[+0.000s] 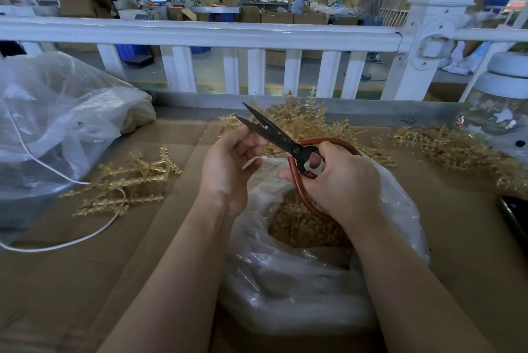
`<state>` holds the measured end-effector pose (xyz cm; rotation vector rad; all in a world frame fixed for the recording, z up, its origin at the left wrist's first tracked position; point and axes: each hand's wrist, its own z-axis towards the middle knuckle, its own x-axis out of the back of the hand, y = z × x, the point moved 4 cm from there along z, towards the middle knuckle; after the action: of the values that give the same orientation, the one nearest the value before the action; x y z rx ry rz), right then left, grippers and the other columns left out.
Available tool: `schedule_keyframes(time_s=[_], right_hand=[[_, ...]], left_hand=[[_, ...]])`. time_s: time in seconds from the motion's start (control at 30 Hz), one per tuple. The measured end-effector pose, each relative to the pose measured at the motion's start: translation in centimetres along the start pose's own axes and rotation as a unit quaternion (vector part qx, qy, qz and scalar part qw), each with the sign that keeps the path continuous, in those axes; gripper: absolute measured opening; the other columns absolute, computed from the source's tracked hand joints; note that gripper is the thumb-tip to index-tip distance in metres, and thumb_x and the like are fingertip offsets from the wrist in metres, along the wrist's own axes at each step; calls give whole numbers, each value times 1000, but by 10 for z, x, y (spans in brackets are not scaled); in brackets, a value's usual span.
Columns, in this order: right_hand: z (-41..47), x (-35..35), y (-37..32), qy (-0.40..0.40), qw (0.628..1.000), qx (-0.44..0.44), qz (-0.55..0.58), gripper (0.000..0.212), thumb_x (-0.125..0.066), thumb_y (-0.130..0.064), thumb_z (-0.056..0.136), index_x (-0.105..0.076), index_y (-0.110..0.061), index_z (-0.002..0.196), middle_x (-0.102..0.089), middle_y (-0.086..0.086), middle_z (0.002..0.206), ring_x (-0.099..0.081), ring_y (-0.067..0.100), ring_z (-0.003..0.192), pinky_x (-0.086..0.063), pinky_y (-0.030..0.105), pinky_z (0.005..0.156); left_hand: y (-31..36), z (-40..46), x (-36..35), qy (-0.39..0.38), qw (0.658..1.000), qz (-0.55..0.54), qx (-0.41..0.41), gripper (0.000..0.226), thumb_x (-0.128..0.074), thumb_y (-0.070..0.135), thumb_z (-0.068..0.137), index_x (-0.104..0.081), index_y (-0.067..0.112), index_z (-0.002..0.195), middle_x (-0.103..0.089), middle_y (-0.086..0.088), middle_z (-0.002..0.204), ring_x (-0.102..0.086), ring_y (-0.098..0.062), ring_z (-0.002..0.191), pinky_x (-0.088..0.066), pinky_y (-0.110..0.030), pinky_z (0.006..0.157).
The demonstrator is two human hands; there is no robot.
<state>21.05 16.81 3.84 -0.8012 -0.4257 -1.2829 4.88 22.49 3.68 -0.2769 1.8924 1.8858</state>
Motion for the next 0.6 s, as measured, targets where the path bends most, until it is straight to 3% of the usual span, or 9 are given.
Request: schedule_keyframes(time_s=[0.2,0.33,0.5,0.6], right_hand=[[0,-2,1,-21,1000,9,5,56,-57,-83,72,-49,-28,72,-49,-17,62,-49,9,52,-33,21,47],[1,-2,2,-18,1000,-3,16,60,-49,-88,71,-51,-28,73,-48,-20,62,-47,5,53,-33,19,48],[0,-4,5,-26,999,-15,19,73,-40,-92,68,-61,-23,78,-61,-14,69,-57,10,62,-50,28,57],[0,-4,6,-31,999,-23,25,74,-39,-93,67,-63,-24,82,-60,-18,74,-56,7,67,-48,25,58]], left_hand=[[-1,2,3,-16,999,-28,18,22,-51,24,99,-67,19,84,-59,7,68,-51,-5,62,-42,-23,71],[4,3,4,7,1000,-11,-22,21,-57,15,98,-70,17,81,-64,6,68,-55,-5,63,-47,-21,70],[7,2,0,18,997,24,-67,21,-57,12,98,-69,15,81,-66,6,68,-53,-4,64,-47,-17,66],[8,1,0,17,993,62,-97,25,-57,13,98,-68,17,76,-64,7,67,-52,-3,65,-46,-13,64]])
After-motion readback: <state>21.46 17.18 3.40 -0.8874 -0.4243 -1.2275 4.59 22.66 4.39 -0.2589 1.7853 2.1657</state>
